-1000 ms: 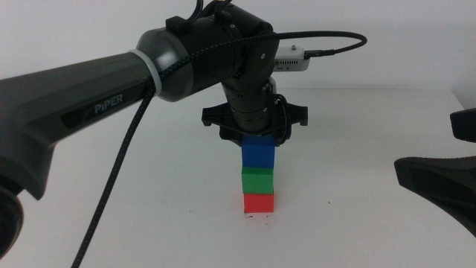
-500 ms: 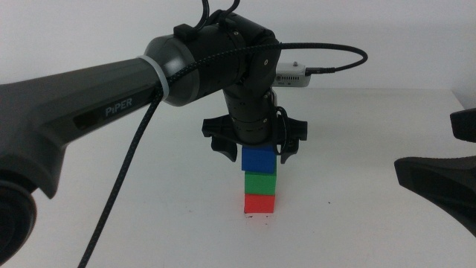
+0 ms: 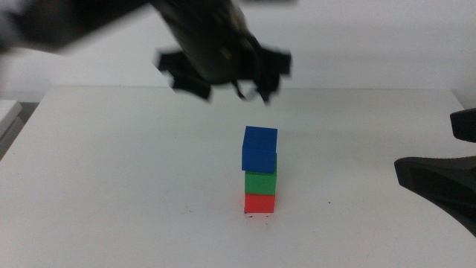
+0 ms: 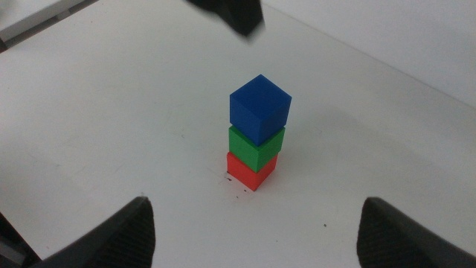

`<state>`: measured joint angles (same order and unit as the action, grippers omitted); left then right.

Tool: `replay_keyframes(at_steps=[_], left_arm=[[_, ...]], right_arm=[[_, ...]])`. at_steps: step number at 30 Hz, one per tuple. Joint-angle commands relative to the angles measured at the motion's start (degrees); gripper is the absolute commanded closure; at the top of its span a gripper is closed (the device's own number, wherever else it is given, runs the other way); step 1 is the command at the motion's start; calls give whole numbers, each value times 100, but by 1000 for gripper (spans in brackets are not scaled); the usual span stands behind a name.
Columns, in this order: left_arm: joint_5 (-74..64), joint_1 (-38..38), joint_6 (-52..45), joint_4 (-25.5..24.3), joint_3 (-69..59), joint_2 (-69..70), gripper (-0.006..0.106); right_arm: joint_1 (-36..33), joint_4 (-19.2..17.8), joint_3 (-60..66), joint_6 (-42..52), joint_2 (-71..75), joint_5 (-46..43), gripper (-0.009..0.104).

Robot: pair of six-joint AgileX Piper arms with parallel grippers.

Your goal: Stack red cubes first, then green, then blue cubes in a specific spot.

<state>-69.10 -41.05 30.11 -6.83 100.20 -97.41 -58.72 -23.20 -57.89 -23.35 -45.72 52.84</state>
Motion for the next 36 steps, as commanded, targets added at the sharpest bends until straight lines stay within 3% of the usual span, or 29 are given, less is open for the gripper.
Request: replay_keyframes(at_steps=[1,9,15,21,23,28,31,36], left_arm=[[-86,-11,-123,-307,30,606,7],[-86,63,-815,-1395,-754,2403,7],[-86,607,-937,-1657,-2192,4045,7],[2067,1291,-1192,-1668,-4147,5762,7],[2574,1680,-1169,-1375,-4668,6190,7],[2872,3071,-2157,141,-5569,6951,7],[2836,3589,-3011,912,-5765,7285,7],[2760,3998,-3329,1810,-5771,7609,7]], right_arm=[[-10,-54,23,29,28,-22,2],[-10,-66,23,29,28,-22,2],[-10,-66,23,29,28,-22,2],[-10,-66,23,29,28,-22,2],[-10,-66,23,29,28,-22,2],[-10,-66,23,29,28,-22,2],[-10,-66,23,29,28,-22,2],[-10,-66,23,29,28,-22,2]])
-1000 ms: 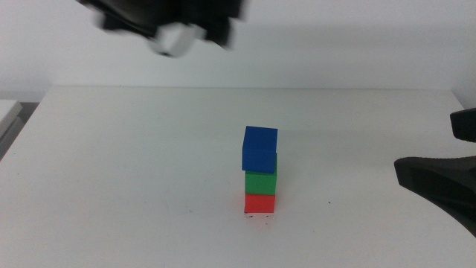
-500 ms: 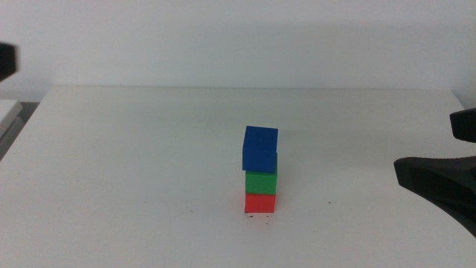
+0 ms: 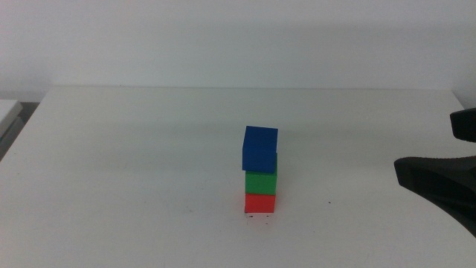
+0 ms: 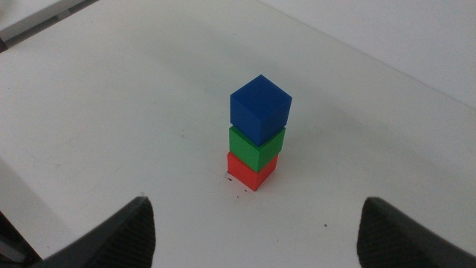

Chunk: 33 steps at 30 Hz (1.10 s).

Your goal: Stack red cubes first, then green, then blue cubes in a specific spot.

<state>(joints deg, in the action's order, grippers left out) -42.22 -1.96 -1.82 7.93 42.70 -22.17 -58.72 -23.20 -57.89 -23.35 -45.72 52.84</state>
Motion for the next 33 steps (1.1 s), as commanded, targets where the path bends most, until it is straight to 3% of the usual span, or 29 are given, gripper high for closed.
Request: replay_keyframes(at_steps=[1,12,16,25,29,33], left_arm=[[94,85,-136,350,-21,149,7],[104,85,-136,350,-21,368,7],[104,85,-136,302,-36,364,7],[104,85,-136,272,-34,364,7],[174,85,-136,82,-133,387,7],[963,85,-136,-154,-729,748,7]], right_arm=[[-10,-66,23,29,28,-22,2],[-10,-47,23,29,28,-22,2],[-10,541,291,29,-25,-33,2],[-10,414,535,29,19,-138,2],[447,449,920,29,79,-1403,2],[1647,1362,1770,29,79,-3112,2]])
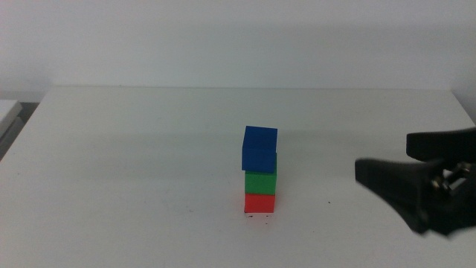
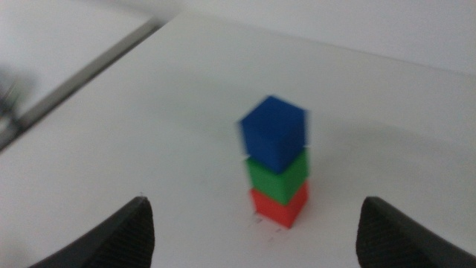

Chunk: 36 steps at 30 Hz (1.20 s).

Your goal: Stack red cubes first, then green, then blue cubes in a specific spot.

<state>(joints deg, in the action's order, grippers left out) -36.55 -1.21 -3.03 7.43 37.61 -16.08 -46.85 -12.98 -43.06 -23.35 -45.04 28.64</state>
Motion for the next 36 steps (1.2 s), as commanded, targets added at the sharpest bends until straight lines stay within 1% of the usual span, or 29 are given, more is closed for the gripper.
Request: replay_keyframes(at_steps=[1,3,6,9,14,17,20,22,24,26,28,31,33,36], left_arm=[[636,9,-15,-120,-390,249,7],[1001,9,-15,-135,-822,454,7],[1224,9,-15,-135,-1386,732,7],[1404,9,-15,-135,-1982,1010,7],[1664,9,-15,63,-2889,1608,7],[1731,9,-15,63,-3229,1608,7],[1961,9,-15,105,-3448,1608,7],[2247,9,-15,117,-3590,1608,7],[2486,9,-15,117,-3761,1608,7],[2607,9,-15,105,-3761,1608,7],[2324,9,-15,55,-3761,1608,7],[2457,9,-15,55,-3761,1608,7],[2527,9,-15,55,-3761,1608,7],[2527,9,-15,55,-3761,1608,7]], right_arm=[[730,499,523,29,14,-948,2],[1385,734,975,29,75,-1544,2],[2125,748,1562,29,413,-2110,2],[2767,736,2093,29,1027,-2111,2],[3701,706,3173,29,2655,-2061,2],[4165,692,3601,29,3615,-1723,2],[4409,693,3796,29,4504,-1131,2],[4467,633,3897,29,4504,-1059,2],[4467,492,3956,29,4504,-1071,2],[4467,193,4046,29,4504,-1090,2],[4467,-51,4180,29,4504,-1282,2],[4467,-40,4306,29,4504,-1700,2],[4467,-68,4306,29,4504,-1446,2],[4467,-39,4306,29,4504,-1523,2]])
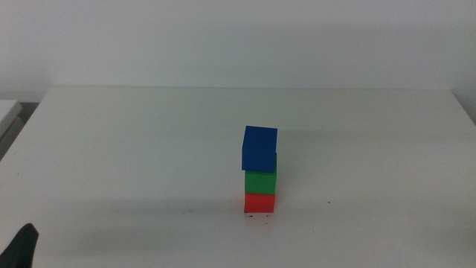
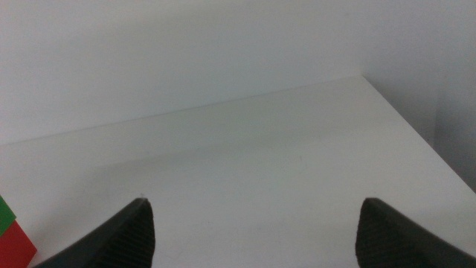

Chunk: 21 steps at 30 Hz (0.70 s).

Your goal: Stack red cubes first, then green, then blue cubes in a specific spot.

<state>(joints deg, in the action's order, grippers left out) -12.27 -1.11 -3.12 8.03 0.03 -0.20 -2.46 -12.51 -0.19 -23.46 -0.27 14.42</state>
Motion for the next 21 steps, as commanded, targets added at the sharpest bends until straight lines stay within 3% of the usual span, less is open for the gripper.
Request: replay_keyframes(at_steps=[1,9,18,20,21], left_arm=[[99,0,-5,-29,-3,20,7],[134,0,-5,-323,-3,20,7],[134,0,-5,-507,-3,20,7],[134,0,-5,-507,-3,20,7],[134,0,-5,-532,-3,20,7]], right_arm=[[27,-86,19,39,27,-111,2],[27,217,19,39,27,-112,2],[27,173,19,97,27,-94,2],[40,-47,19,731,27,-156,2],[40,100,19,1382,27,-288,2]])
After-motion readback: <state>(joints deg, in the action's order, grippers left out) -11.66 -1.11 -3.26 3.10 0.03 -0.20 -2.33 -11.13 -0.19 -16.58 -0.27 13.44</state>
